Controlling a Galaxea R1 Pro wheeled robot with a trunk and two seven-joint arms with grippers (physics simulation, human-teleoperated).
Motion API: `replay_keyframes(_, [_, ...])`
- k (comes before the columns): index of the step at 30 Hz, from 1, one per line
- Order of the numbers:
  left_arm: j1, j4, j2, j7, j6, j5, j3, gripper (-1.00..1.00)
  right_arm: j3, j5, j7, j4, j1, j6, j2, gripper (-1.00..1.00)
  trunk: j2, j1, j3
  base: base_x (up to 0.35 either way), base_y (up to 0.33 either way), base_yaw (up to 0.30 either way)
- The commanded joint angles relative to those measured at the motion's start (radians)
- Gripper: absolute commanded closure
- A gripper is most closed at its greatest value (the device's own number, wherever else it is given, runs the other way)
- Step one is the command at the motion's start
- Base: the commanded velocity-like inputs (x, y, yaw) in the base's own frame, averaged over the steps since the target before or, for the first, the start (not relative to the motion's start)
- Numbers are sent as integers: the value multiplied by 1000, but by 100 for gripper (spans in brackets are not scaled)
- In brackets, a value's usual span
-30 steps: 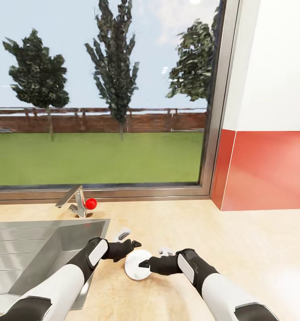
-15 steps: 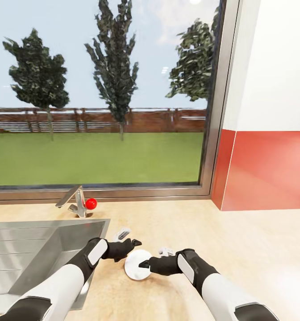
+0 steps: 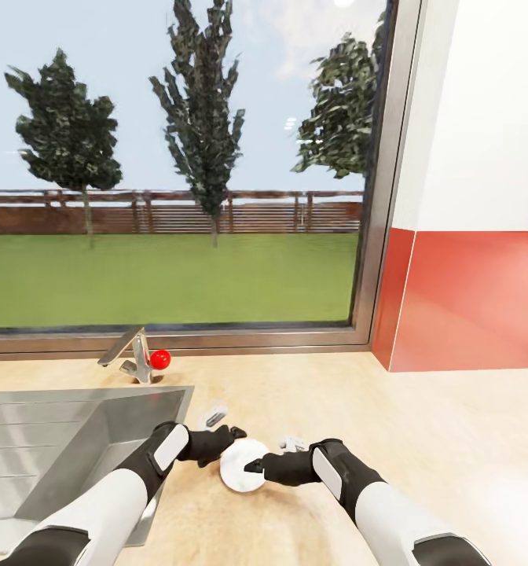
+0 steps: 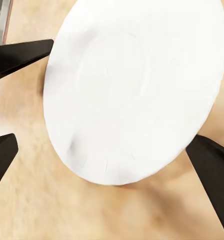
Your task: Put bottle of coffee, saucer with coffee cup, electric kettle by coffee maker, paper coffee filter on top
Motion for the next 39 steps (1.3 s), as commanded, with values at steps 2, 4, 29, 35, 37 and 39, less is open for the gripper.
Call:
replay_keyframes(2, [1,0,0,6,1,-1,-4,-100,9,6,-5,1,1,8,0,-100,0,0,-1,0,0,0])
replay_keyframes(4, [1,0,-1,10,1,-2,-5,-100,9,6,-5,1,1,8,0,-100,0,0,-1,0,0,0])
replay_keyframes(29, [10,0,-25,13,1,5,-4,-100,9,6,-4,2,1,8,0,-100,0,0,-1,0,0,0])
replay_keyframes(35, [9,0,-25,13,1,11,-4,-100,9,6,-5,2,1,8,0,-100,0,0,-1,0,0,0])
replay_keyframes(37, [10,0,-25,13,1,12,-4,-100,9,6,-6,2,1,8,0,-100,0,0,-1,0,0,0])
replay_keyframes(39, [10,0,-25,13,1,12,-4,-100,9,6,-6,2,1,8,0,-100,0,0,-1,0,0,0])
